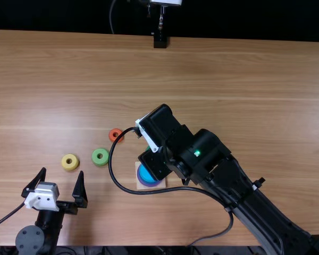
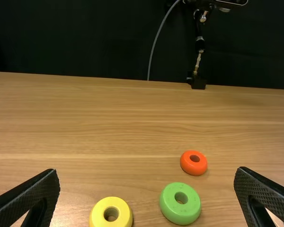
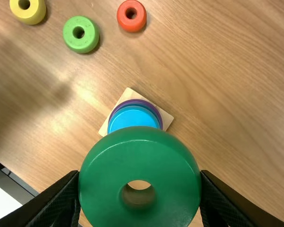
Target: Build the Hanoi tower: stack the rings onto the peg from bottom to top in this color order: purple, dark blue, light blue, dark green, light green, yellow, orange.
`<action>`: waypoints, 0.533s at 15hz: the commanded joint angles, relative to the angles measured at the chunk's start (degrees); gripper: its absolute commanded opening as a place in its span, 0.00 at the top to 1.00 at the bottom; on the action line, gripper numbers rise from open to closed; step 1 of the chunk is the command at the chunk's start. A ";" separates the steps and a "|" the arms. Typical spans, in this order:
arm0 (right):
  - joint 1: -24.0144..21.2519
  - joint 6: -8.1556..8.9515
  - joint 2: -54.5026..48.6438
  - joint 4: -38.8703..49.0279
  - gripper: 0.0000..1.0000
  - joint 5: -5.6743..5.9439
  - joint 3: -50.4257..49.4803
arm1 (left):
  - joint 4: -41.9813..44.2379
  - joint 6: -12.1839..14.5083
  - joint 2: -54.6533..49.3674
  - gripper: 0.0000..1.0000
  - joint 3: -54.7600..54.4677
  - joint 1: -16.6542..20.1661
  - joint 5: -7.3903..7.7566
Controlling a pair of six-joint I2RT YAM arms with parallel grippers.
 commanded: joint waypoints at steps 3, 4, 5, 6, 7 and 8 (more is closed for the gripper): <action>0.46 0.19 1.05 0.15 1.00 -0.05 -0.63 | -2.08 0.51 -0.67 0.00 -0.99 0.52 0.59; 0.63 0.19 1.05 0.15 1.00 -0.05 -0.63 | -2.08 0.51 -0.67 0.00 -0.99 0.52 0.59; 0.90 0.19 1.05 0.15 1.00 -0.05 -0.54 | -2.08 0.51 -0.67 0.00 -0.99 0.52 0.59; 1.42 0.19 1.05 0.15 1.00 -0.05 -0.46 | -2.08 0.51 -0.67 0.00 -0.99 0.52 0.59; 2.04 0.19 1.05 0.15 1.00 -0.05 -0.37 | -2.08 0.51 -0.67 0.00 -0.99 0.52 0.59; 2.30 0.30 1.05 0.15 1.00 -0.05 -0.54 | -2.08 0.51 -0.67 0.00 -0.99 0.52 0.59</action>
